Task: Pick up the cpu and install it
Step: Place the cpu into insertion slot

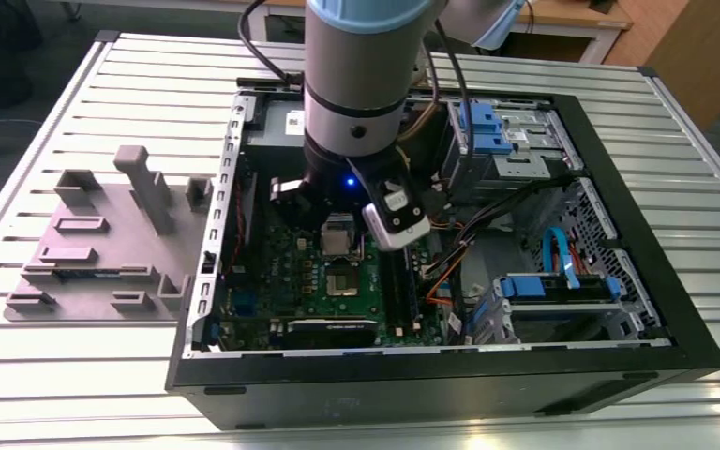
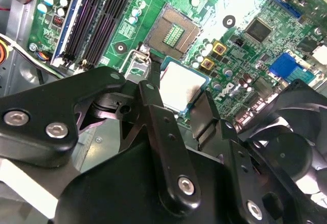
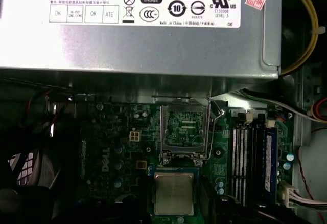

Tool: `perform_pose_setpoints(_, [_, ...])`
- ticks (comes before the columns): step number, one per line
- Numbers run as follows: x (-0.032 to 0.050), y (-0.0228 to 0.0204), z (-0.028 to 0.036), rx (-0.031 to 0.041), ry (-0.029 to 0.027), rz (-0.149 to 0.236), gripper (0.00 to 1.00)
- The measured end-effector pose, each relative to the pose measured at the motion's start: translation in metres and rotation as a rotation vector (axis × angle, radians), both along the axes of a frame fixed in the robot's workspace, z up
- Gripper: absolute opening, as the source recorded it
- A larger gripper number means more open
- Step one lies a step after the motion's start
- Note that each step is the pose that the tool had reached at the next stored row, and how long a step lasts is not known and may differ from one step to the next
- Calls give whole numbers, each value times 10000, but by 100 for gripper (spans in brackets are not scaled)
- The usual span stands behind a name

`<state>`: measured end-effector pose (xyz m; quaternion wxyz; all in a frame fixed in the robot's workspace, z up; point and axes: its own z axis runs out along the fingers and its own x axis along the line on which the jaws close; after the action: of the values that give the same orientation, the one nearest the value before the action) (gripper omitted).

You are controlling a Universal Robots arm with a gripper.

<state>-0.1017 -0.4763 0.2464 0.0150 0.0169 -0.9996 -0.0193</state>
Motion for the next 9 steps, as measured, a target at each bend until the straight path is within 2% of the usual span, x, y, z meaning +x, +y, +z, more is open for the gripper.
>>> perform_pose_setpoints(9, [6, -2, -4, -2, 1, 1, 47])
